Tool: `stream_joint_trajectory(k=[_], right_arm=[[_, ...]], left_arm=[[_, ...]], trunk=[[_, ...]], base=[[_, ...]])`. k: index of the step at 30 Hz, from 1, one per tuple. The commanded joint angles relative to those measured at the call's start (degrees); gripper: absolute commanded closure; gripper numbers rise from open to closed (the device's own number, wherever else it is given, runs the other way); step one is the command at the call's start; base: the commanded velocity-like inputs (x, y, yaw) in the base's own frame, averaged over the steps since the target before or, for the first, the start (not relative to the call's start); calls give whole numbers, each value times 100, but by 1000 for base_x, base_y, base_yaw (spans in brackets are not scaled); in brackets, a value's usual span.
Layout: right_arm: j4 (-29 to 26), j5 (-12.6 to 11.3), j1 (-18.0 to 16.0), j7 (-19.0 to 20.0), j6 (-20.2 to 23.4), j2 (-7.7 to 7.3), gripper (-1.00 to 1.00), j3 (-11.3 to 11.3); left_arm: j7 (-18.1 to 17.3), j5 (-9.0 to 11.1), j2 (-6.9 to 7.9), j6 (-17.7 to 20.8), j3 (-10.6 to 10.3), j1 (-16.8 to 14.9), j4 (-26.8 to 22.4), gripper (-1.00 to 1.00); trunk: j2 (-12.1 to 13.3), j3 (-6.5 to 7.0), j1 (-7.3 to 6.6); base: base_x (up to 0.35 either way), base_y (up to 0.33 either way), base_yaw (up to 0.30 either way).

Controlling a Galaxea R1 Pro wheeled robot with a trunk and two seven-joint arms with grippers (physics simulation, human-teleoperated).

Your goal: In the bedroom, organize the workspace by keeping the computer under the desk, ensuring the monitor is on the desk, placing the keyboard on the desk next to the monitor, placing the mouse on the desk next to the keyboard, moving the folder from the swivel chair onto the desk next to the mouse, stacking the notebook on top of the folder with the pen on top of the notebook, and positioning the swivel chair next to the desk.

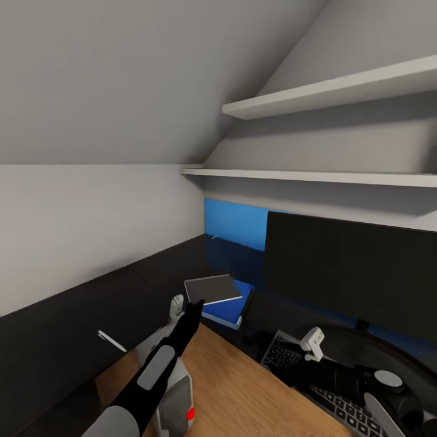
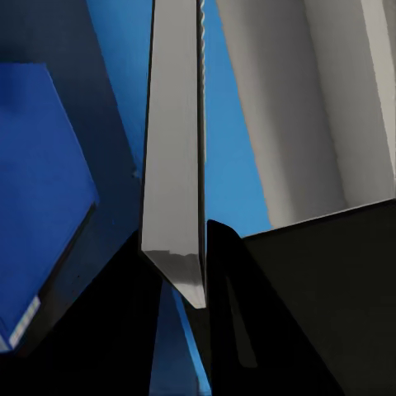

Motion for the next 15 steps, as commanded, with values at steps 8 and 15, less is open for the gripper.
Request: stream_joint_trajectory(k=[8,15], right_arm=[[-2,4,10,-21,-53,-4,-100,10],[-2,13,84,-12,-66,-4,-100,17]], left_arm=[[11,133,-37,-171,41,59,-5,100],[807,560,-9,-619,19,82,-270,100]], trunk=[[-4,-7,0],[-4,-7,0]], base=[[0,0,-191],[0,0,-22]])
